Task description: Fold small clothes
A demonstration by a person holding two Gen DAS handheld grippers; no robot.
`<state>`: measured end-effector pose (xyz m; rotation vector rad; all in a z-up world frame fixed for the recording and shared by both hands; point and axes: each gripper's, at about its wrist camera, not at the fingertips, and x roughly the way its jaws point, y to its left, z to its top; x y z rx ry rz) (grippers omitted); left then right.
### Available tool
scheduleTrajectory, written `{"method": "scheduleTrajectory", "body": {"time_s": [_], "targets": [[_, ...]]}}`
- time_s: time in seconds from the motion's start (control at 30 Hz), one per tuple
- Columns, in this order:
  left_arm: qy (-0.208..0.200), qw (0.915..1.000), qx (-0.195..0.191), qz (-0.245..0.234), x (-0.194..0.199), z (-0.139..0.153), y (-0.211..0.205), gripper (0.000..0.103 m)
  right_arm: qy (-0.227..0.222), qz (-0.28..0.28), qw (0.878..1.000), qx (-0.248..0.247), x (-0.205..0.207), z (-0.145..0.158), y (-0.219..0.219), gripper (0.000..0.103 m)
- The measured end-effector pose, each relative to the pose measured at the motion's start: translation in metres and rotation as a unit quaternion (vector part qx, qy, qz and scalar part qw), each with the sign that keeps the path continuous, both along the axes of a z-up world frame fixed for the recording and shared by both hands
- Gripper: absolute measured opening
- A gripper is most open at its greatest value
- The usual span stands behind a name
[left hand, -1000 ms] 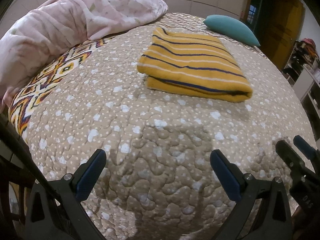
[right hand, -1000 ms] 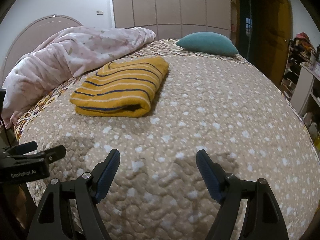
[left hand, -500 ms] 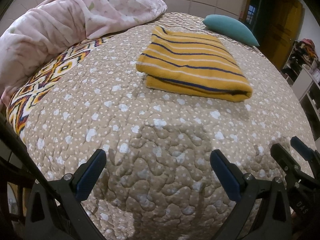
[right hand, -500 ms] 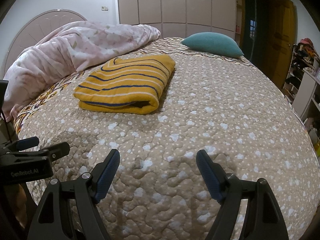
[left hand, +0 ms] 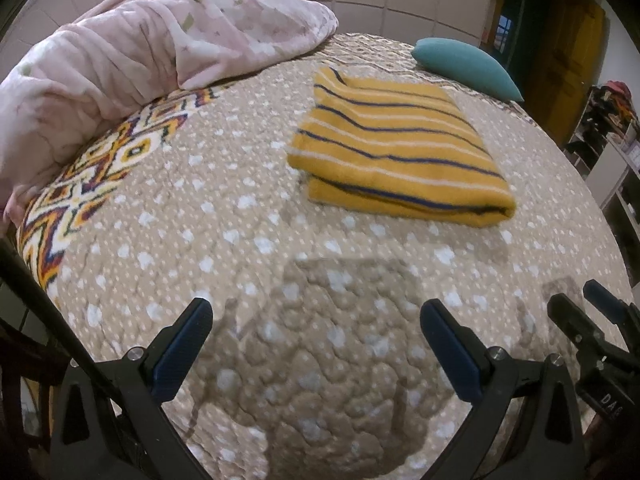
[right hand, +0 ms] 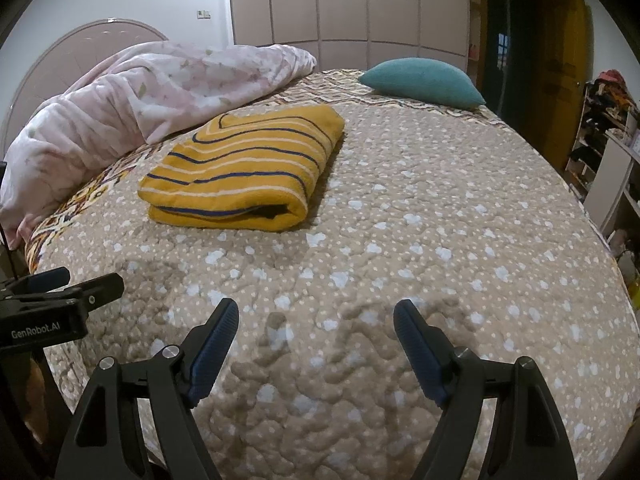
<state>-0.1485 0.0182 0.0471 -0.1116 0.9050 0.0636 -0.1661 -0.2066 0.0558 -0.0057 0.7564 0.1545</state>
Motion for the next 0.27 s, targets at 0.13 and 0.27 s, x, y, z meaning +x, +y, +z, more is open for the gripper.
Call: {"method": "scheduleTrajectory", "body": {"time_s": [0.13,0.27], "targets": [[-0.004,0.9999,-0.010,-0.001,0.010,0.004,0.009,0.103,0.009,0.013,1.000,0.012,0.018,0.002,0.008,0.085],[-0.010,0.9999,-0.010,-0.004,0.015,0.007,0.012,0.103,0.018,0.025,0.999,0.030,0.031,0.005,0.016,0.085]]}}
